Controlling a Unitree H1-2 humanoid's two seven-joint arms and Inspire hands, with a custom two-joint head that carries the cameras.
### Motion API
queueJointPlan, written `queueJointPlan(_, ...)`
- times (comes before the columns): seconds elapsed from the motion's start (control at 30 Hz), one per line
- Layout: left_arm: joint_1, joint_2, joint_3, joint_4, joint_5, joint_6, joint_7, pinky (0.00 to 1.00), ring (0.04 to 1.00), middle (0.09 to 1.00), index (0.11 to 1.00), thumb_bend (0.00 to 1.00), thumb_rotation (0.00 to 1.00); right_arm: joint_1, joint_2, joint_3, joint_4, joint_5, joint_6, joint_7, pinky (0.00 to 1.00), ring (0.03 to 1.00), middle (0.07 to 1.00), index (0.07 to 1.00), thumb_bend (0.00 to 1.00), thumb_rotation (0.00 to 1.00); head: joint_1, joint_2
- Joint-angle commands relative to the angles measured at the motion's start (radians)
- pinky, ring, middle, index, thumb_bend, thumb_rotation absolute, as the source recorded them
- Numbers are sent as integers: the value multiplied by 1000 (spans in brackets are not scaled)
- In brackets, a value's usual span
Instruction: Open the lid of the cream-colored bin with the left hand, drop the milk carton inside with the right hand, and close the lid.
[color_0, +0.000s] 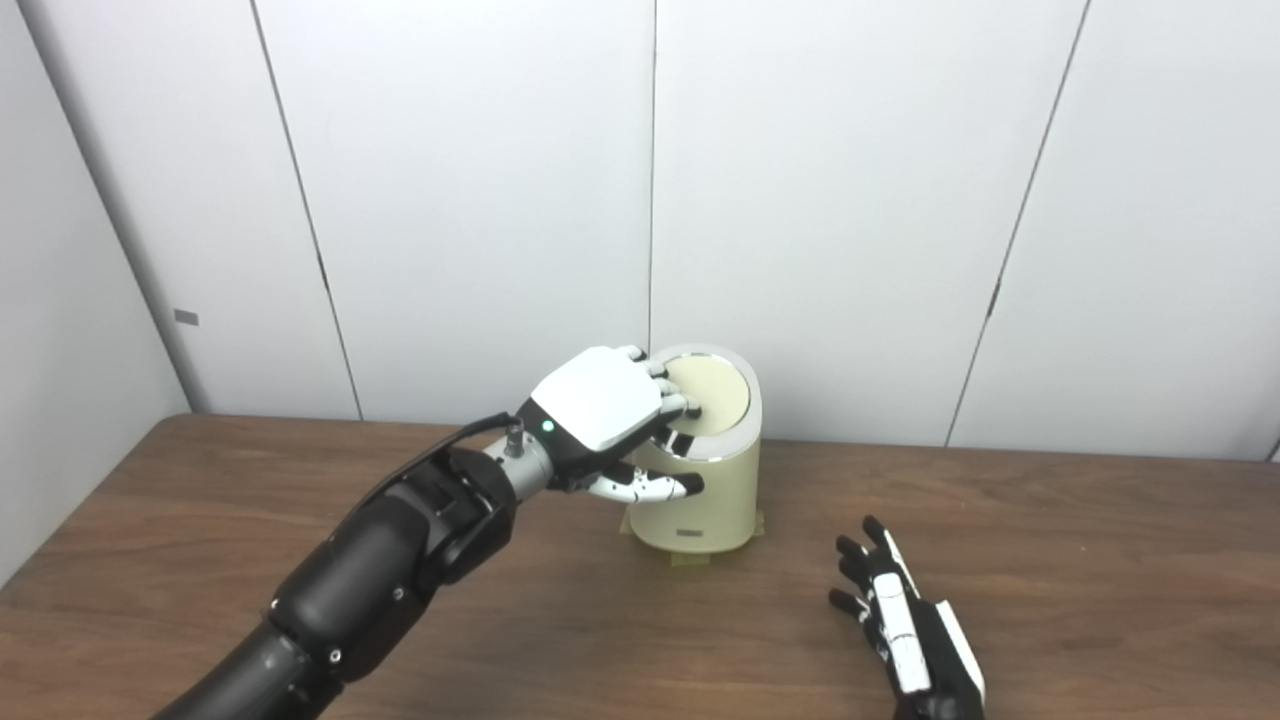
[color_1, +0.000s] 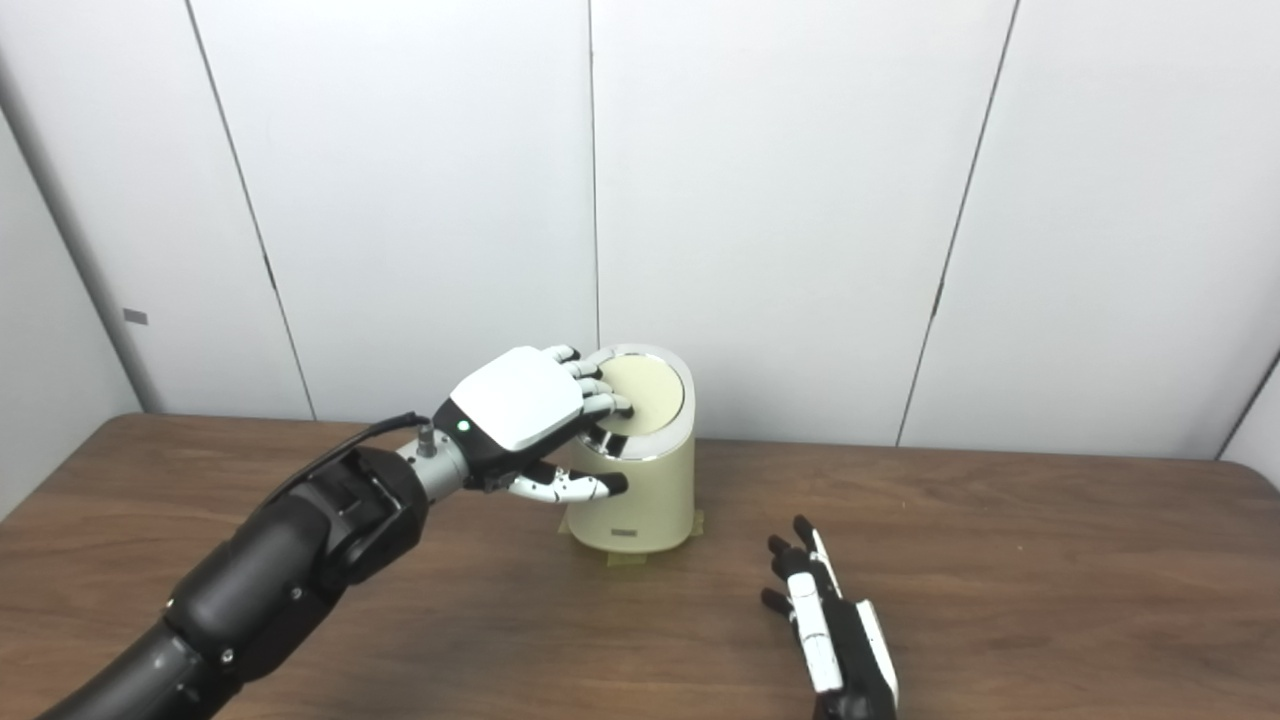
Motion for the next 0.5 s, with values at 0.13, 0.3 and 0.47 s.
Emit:
queueJointPlan(0.13, -27, 30, -58, 8, 66, -54, -21, 942, 904, 829, 745, 577, 1000, -35, 9, -3, -37, 6, -4, 4, 809, 914, 908, 979, 635, 1000, -1, 12)
queueJointPlan(0.3, -17, 41, -50, 1, 56, -48, -21, 944, 899, 828, 739, 585, 1000, -39, 11, -6, -31, 16, -7, 7, 794, 917, 904, 980, 617, 1000, -2, 6)
queueJointPlan(0.47, 2, 16, 57, -42, -56, -8, 23, 915, 881, 815, 796, 560, 1000, -40, 16, -19, -34, 28, -2, -1, 785, 913, 901, 973, 614, 1000, 0, 0)
